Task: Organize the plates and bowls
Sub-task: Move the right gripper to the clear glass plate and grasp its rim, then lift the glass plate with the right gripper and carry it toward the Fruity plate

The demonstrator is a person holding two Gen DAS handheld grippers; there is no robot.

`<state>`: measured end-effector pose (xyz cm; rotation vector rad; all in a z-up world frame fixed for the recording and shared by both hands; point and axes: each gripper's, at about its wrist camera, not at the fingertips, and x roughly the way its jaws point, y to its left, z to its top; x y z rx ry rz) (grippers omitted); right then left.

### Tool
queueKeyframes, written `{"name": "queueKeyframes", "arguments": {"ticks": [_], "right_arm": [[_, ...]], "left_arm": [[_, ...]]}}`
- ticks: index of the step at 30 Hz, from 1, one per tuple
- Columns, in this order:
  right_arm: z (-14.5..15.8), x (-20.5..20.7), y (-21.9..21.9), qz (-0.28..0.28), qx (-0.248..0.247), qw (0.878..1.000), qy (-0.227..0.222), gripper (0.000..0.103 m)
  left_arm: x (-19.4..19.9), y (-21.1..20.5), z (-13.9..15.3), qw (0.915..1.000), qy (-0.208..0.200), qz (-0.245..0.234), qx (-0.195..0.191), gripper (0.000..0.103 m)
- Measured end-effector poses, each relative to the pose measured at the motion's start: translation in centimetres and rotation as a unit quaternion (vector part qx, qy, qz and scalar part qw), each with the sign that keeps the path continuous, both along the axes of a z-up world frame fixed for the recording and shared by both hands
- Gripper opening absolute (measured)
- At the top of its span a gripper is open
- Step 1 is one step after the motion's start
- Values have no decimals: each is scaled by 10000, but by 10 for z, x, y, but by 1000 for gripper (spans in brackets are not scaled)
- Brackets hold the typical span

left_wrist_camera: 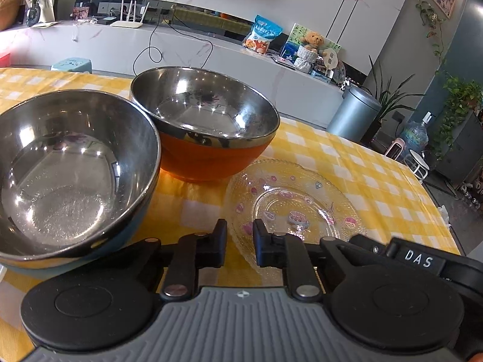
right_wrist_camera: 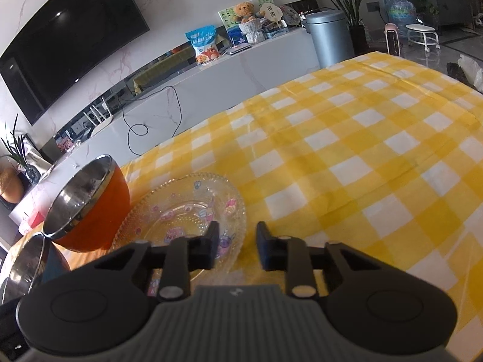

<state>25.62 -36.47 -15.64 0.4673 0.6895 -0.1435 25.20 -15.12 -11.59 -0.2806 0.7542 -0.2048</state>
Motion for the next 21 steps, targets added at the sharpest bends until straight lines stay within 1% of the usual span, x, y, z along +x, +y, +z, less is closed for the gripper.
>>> {"name": "queueKeyframes", "arguments": {"ticks": [5, 11, 17, 21], "right_arm": [[3, -3, 3, -57, -32, 10000, 65, 10], [9, -15, 8, -40, 16, 9997, 252, 9], [15, -44, 15, 150, 29, 9989, 441, 9], [21, -65, 22, 275, 32, 9984, 498, 9]], "left_arm": [[-2, 0, 2, 10000, 66, 34, -27, 18], [-23, 7, 7, 9999, 134, 39, 16, 18], [-49, 16, 13, 9997, 215, -27, 77, 18], [-70, 26, 20, 9997, 180, -102, 92, 18]]}}
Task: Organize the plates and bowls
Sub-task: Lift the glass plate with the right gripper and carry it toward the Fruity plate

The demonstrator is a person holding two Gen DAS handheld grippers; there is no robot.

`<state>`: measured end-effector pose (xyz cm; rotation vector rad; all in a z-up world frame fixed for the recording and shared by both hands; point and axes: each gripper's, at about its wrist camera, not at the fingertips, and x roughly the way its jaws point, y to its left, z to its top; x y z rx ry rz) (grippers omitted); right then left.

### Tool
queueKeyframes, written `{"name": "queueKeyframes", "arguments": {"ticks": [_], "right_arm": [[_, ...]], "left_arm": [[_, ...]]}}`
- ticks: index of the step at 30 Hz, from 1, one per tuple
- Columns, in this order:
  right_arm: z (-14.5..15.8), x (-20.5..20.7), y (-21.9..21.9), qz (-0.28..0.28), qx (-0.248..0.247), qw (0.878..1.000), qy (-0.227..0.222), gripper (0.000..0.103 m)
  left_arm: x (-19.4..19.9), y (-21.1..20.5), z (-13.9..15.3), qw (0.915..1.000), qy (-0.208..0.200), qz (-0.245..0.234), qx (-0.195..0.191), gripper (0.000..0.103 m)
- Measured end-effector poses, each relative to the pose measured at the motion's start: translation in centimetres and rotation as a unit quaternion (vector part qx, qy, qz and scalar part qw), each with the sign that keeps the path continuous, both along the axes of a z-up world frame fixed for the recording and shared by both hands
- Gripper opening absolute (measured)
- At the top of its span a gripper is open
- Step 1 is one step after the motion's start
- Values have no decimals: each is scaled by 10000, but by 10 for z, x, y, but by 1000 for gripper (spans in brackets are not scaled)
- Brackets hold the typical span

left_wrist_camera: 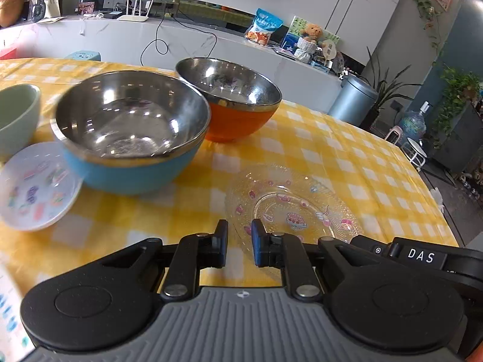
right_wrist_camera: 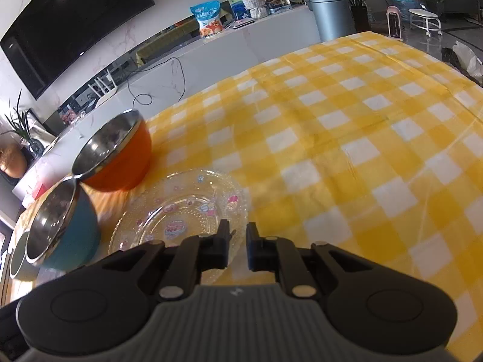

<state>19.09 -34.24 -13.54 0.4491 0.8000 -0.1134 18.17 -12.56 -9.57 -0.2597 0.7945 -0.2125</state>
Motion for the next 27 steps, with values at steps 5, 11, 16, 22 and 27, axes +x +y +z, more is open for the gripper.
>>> {"name": "queueKeyframes", "arguments": {"ticks": [5, 11, 16, 22, 27], "right_arm": [[6, -27, 14, 129, -109, 9999, -37, 9], [7, -60, 29, 196, -88, 9998, 25, 9], [6, -83, 40, 181, -124, 9998, 4, 8], [0, -88, 41, 192, -111, 9998, -18, 8], [0, -85, 44, 248, -231, 9994, -109, 29]], "left_arm": [[-24, 11, 8, 9999, -76, -102, 94, 18], [-54, 23, 13, 9992, -156, -265, 252, 18], [-67, 30, 4, 9992, -45, -298, 274, 18], [-69, 34, -8, 9992, 79, -300, 250, 17], [-70, 33, -8, 9982, -168, -393, 421, 22]]}}
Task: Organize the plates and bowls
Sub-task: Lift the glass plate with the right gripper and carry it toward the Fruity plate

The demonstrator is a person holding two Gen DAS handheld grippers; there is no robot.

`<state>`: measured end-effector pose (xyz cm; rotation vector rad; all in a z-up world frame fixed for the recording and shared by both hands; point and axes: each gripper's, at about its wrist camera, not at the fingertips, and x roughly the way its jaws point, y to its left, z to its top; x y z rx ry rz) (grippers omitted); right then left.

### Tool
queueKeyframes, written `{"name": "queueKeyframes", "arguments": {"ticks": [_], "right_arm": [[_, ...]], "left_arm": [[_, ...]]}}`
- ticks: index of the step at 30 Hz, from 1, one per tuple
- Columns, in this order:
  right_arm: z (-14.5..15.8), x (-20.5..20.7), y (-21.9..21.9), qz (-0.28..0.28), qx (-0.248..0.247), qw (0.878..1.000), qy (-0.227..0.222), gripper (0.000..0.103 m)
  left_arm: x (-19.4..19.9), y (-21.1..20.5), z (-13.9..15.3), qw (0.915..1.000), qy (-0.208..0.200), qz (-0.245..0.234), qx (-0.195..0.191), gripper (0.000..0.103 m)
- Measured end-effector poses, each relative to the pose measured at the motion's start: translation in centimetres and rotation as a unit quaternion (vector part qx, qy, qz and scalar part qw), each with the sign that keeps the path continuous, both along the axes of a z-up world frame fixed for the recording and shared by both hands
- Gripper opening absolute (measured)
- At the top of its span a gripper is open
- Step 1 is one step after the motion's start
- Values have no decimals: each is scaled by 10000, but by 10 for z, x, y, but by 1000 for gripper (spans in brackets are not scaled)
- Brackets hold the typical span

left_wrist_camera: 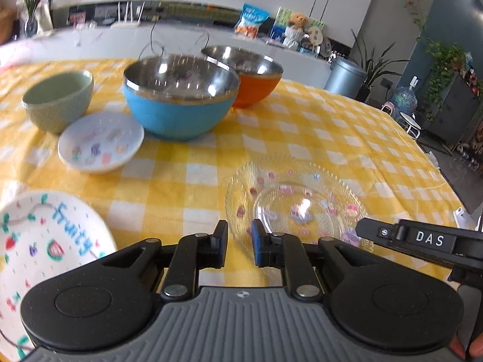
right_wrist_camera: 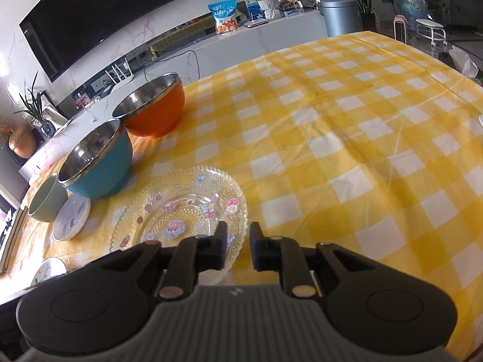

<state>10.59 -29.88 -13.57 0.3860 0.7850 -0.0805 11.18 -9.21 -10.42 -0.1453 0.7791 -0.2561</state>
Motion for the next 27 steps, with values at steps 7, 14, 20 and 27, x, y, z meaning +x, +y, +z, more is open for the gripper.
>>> {"name": "queueKeyframes", "arguments": {"ticks": [7, 14, 20, 27], "right_arm": [[-4, 13, -1, 14, -54, 9997, -225, 33], [-12, 29, -2, 38, 23, 9995, -310, 33], [-14, 32, -1, -58, -29, 9994, -341, 24], [-16, 21, -5, -90, 56, 9994, -339, 18]], "left_arm": [[16, 1, 0, 9998, -65, 131, -115, 36], [24, 6, -11, 9991, -11, 243, -359, 36], [21, 4, -12, 9992, -106, 187, -350, 30], [21, 5, -12, 9990, -75, 170, -415, 19]]}}
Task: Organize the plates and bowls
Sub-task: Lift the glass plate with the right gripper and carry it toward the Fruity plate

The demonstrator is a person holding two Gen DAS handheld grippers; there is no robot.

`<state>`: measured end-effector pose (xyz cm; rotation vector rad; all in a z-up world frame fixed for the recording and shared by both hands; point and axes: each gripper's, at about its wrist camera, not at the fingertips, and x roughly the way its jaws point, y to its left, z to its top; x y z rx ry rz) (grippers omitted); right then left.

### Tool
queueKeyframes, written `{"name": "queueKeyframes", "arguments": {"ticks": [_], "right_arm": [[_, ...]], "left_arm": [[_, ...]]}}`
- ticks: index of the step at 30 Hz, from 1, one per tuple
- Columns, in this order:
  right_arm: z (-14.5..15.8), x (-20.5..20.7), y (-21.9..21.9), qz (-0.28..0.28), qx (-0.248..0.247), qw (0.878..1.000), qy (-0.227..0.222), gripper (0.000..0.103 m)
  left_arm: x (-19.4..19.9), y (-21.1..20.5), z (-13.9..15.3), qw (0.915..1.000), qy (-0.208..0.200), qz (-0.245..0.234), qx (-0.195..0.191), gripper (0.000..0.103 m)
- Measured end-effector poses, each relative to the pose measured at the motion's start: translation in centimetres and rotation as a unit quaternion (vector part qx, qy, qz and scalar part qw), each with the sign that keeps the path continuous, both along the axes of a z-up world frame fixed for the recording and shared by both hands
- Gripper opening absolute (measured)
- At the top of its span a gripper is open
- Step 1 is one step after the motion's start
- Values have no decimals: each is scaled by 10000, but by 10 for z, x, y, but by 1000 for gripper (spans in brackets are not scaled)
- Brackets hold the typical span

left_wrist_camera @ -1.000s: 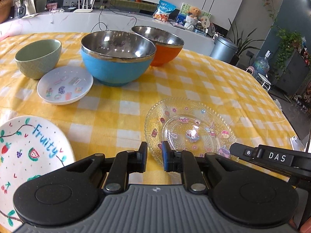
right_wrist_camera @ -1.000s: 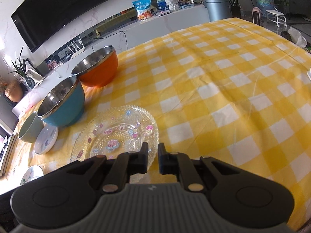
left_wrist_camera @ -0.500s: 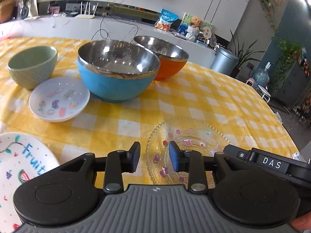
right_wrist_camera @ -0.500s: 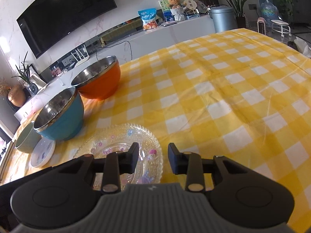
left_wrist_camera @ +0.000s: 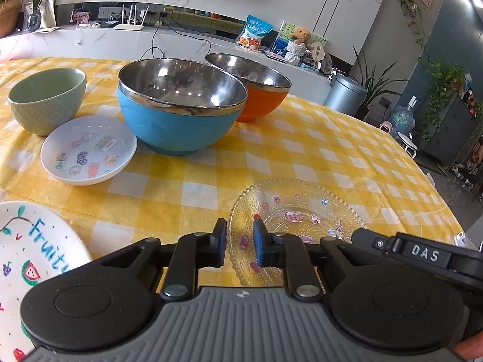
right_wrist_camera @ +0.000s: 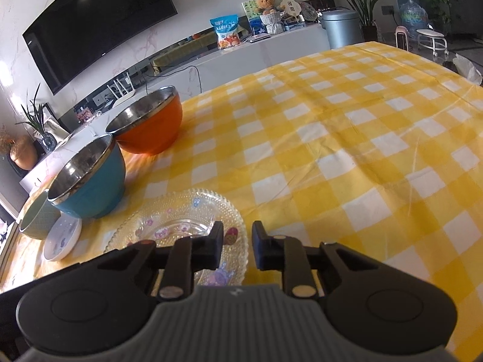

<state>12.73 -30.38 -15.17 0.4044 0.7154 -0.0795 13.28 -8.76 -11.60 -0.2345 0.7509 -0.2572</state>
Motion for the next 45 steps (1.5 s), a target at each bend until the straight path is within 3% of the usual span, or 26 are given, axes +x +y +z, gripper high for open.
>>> {"name": "queueKeyframes", "arguments": {"ticks": [5, 20, 26, 38, 45], "right_arm": [[-1, -2, -1, -66, 114, 9999, 8, 12], [20, -17, 15, 148, 385, 9991, -84, 11], [30, -34, 39, 350, 505, 9979, -199, 10], [37, -62, 105, 932, 766, 9923, -284, 9], [34, -64, 142, 1303, 709, 9887, -207, 9]], "left_arm": [[0, -1, 1, 10000, 14, 37, 15, 18], [-25, 26, 32, 9997, -161, 181, 37, 18], [-48, 52, 43, 9994, -124, 280, 181, 18], [-86, 125, 55, 9965, -4, 832, 67, 18], [-97, 157, 48, 9926, 117, 1205, 88, 18]]}}
